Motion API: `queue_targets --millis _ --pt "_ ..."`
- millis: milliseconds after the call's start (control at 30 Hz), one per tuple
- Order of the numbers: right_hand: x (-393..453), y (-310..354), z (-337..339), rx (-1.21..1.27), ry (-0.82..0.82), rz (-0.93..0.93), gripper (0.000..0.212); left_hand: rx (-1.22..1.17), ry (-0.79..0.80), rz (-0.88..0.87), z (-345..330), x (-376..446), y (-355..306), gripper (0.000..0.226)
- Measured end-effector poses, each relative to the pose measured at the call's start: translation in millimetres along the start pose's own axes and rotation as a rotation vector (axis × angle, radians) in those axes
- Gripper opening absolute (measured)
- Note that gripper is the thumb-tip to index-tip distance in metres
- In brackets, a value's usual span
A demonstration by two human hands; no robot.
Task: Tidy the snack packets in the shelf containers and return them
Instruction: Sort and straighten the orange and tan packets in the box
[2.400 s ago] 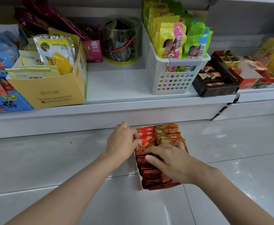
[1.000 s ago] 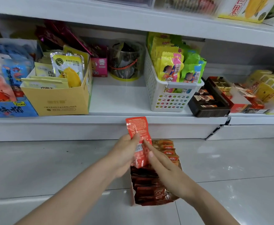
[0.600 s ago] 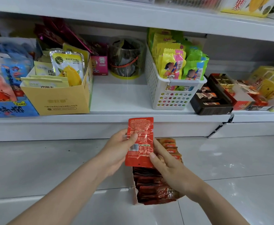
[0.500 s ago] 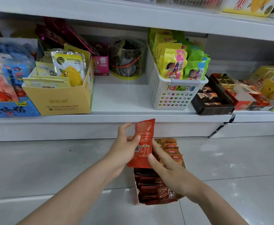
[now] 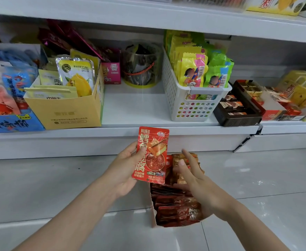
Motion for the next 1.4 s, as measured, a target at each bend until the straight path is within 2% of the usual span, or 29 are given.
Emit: queue_targets --millis 133,233,300,400,467,533,600,667,733,800,867,900,967,1033,1200,1300,1400 --pt "3.1 -0.1 3.0 -0.007 -0.020 -0.047 0.072 -0.064 0.037 -0.024 2.5 1.0 -2.5 0.027" --pt "4.2 -3.5 3.1 -0.057 -0.027 -0.032 0.080 0.038 -0.001 -0.059 3.6 4.5 -4.3 0.021" --pt "5.5 -6.9 2.1 -0.075 -0.036 0.022 0.082 0.337 -0.070 -0.132 6.6 8.7 -9.1 0.011" --pt "9.5 -8.1 4.0 -0.031 -0.072 0.104 0.066 1.086 -0.129 -0.272 7.3 12.0 -25.2 0.006" --pt "11.9 -7.6 6.6 0.019 -0.101 0.112 0.044 1.479 -0.025 -0.319 0.5 14.4 -33.7 0.016" --pt "14.9 -8.2 7.1 -0.019 -0.126 0.077 0.024 1.659 0.113 -0.299 -8.3 16.7 -34.5 0.022" --pt "18.3 -10.2 7.0 -0.023 -0.182 0.046 0.013 1.680 0.164 -0.299 -15.0 18.0 -31.7 0.026" --pt "20.6 -11.2 6.9 0.050 -0.226 0.024 0.010 1.494 0.107 -0.303 -10.7 16.7 -28.9 0.036" --pt "21.3 -12.9 7.7 0.112 -0.252 0.000 0.008 1.260 0.035 -0.225 4.9 15.0 -23.2 0.044" --pt "20.9 -16.7 8.7 0.161 -0.271 -0.012 0.007 1.023 0.026 -0.109 22.6 15.8 -13.7 0.034" --pt "19.8 -18.5 6.6 0.159 -0.273 -0.013 0.011 0.892 -0.033 -0.120 30.1 13.9 -8.8 0.020" --pt "19.3 -19.1 5.5 0.120 -0.275 -0.018 0.015 0.920 -0.081 -0.189 31.7 14.6 -10.0 0.015" --pt "18.8 -20.2 4.1 0.002 -0.287 -0.032 0.025 1.140 -0.120 -0.351 27.9 15.4 -16.0 0.011" --pt "18.0 -19.8 5.2 -0.121 -0.306 -0.040 0.030 1.351 -0.027 -0.456 16.2 14.3 -20.5 0.011" --pt "13.6 -16.7 9.2 -0.442 -0.338 -0.027 0.035 1.570 0.199 -0.403 -5.1 14.3 -16.0 0.016" --pt "11.7 -12.8 8.9 -0.513 -0.313 0.017 0.036 1.674 0.286 -0.243 -9.2 19.4 -5.7 0.015" --pt "14.0 -10.8 8.0 -0.605 -0.287 0.043 0.023 1.624 0.295 -0.176 -13.3 26.8 5.2 0.009"
Point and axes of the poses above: each hand's wrist, its own x-axis towards the middle knuckle, its own z-axis out of the back of the hand, y = z × x, the point moved 2 cm from there along x, towards the middle knuckle, and after that the axes turned 13 degrees about y, right-handed, at the moved point
